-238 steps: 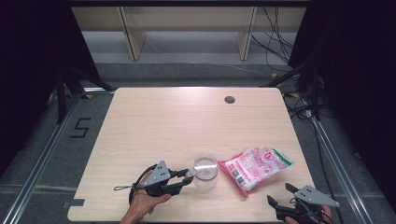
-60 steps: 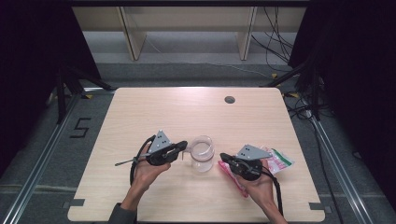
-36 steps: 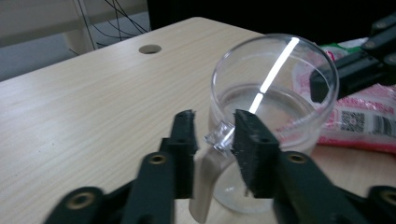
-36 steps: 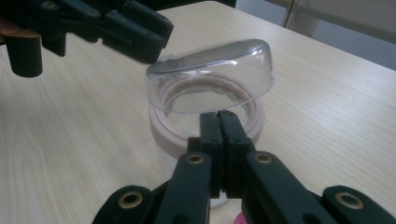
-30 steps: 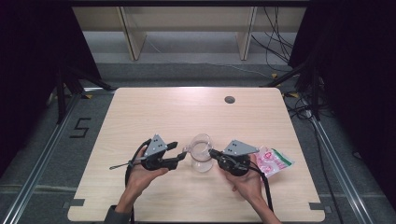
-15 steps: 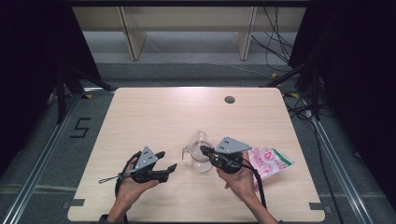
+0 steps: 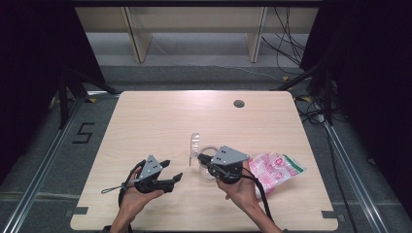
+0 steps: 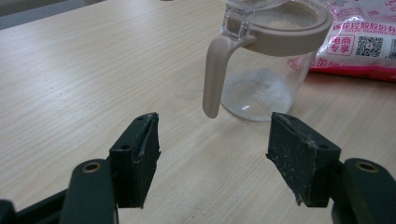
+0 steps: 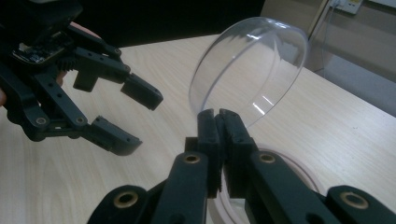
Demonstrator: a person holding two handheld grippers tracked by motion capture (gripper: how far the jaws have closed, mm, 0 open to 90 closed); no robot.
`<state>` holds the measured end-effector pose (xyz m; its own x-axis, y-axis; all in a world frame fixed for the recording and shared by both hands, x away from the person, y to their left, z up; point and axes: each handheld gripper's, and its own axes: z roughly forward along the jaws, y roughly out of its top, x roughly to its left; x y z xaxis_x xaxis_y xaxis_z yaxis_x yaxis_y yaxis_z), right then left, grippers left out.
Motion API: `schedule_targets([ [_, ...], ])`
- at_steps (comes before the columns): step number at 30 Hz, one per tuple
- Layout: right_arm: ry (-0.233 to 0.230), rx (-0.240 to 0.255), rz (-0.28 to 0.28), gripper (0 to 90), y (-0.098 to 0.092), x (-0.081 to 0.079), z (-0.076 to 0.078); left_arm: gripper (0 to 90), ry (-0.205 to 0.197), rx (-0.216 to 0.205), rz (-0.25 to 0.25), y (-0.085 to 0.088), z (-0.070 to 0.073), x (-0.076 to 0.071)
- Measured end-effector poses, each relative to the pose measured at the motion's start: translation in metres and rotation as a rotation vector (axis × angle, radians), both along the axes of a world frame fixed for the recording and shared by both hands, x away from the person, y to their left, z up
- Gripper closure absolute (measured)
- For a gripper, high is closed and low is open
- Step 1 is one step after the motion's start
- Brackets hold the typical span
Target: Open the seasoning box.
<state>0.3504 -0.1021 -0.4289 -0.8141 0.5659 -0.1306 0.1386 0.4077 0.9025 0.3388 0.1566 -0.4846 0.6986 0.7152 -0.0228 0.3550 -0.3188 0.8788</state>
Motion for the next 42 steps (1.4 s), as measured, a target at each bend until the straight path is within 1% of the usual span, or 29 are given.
schedule_targets([
  [5,-0.010,0.004,-0.013,86.7,-0.003,0.000,0.002,33.1,0.005,-0.003,-0.001,-0.002,-0.001,-0.001],
  [8,0.011,0.022,-0.020,84.2,-0.012,0.000,0.005,33.1,-0.003,0.001,-0.004,-0.002,0.001,-0.003],
  [10,0.010,0.036,-0.038,79.9,-0.021,0.000,0.005,32.8,-0.015,0.009,-0.012,0.000,0.002,-0.001],
  [11,0.023,0.032,-0.039,77.4,-0.027,0.000,0.005,32.6,-0.013,0.009,-0.014,0.000,0.001,-0.002],
  [12,0.047,0.040,-0.068,74.4,-0.032,-0.002,0.005,32.4,0.001,0.000,-0.001,-0.001,0.000,-0.004],
  [13,0.031,0.035,-0.070,70.7,-0.039,-0.002,0.004,32.2,0.003,-0.006,-0.003,-0.002,-0.001,-0.004],
  [14,0.053,0.045,-0.097,68.4,-0.046,-0.004,0.003,32.1,-0.008,0.024,-0.023,-0.001,0.000,-0.002],
  [16,0.084,0.067,-0.132,62.2,-0.062,-0.008,0.000,31.3,0.012,0.006,-0.001,-0.004,-0.002,-0.004],
  [17,0.075,0.071,-0.154,60.0,-0.069,-0.009,-0.001,31.2,0.017,-0.001,-0.006,-0.005,-0.003,-0.004],
  [18,0.098,0.086,-0.178,59.2,-0.075,-0.013,-0.003,31.2,0.009,0.015,-0.014,-0.005,-0.003,-0.004],
  [19,0.089,0.083,-0.186,58.0,-0.083,-0.014,-0.004,31.2,0.015,0.008,-0.012,-0.006,-0.004,-0.005],
  [20,0.083,0.085,-0.204,56.4,-0.090,-0.015,-0.006,31.2,0.014,0.025,-0.018,-0.006,-0.004,-0.005],
  [21,0.090,0.087,-0.224,55.0,-0.097,-0.017,-0.007,31.2,0.020,0.009,-0.012,-0.009,-0.005,-0.006],
  [22,0.127,0.101,-0.245,54.1,-0.102,-0.022,-0.008,31.1,0.018,0.021,-0.022,-0.009,-0.006,-0.006],
  [23,0.117,0.099,-0.251,52.8,-0.109,-0.023,-0.008,31.0,0.026,0.009,-0.022,-0.011,-0.007,-0.007],
  [24,0.109,0.104,-0.268,51.7,-0.116,-0.026,-0.010,31.0,0.024,0.018,-0.023,-0.011,-0.008,-0.007],
  [26,0.114,0.113,-0.279,49.4,-0.125,-0.031,-0.012,30.9,0.031,0.012,-0.027,-0.014,-0.009,-0.008],
  [27,0.136,0.124,-0.305,47.9,-0.131,-0.036,-0.013,30.9,0.036,-0.001,-0.020,-0.016,-0.010,-0.009],
  [28,0.134,0.147,-0.317,46.6,-0.135,-0.038,-0.014,30.8,0.038,-0.002,-0.030,-0.017,-0.011,-0.009],
  [29,0.123,0.139,-0.320,45.5,-0.143,-0.040,-0.015,30.9,0.035,0.014,-0.040,-0.017,-0.011,-0.009],
  [30,0.143,0.149,-0.344,44.8,-0.147,-0.044,-0.015,30.8,0.037,0.018,-0.034,-0.018,-0.012,-0.010],
  [32,0.126,0.155,-0.357,43.2,-0.158,-0.047,-0.018,30.8,0.040,0.013,-0.040,-0.020,-0.012,-0.011],
  [34,0.159,0.192,-0.397,41.8,-0.164,-0.054,-0.020,30.7,0.038,0.013,-0.042,-0.020,-0.013,-0.011],
  [35,0.179,0.175,-0.404,41.5,-0.169,-0.057,-0.021,30.7,0.030,0.024,-0.055,-0.019,-0.012,-0.010],
  [36,0.176,0.194,-0.416,41.3,-0.171,-0.058,-0.024,30.7,0.026,0.026,-0.055,-0.019,-0.012,-0.010],
  [37,0.167,0.172,-0.423,40.8,-0.175,-0.060,-0.025,30.7,0.041,0.019,-0.043,-0.020,-0.013,-0.011],
  [40,0.222,0.184,-0.468,40.1,-0.181,-0.067,-0.029,30.7,0.040,0.034,-0.040,-0.019,-0.013,-0.011],
  [41,0.220,0.185,-0.473,39.8,-0.184,-0.068,-0.031,30.6,0.045,0.017,-0.041,-0.020,-0.014,-0.011],
  [42,0.238,0.187,-0.499,39.8,-0.186,-0.070,-0.032,30.6,0.044,0.016,-0.040,-0.020,-0.014,-0.011],
])
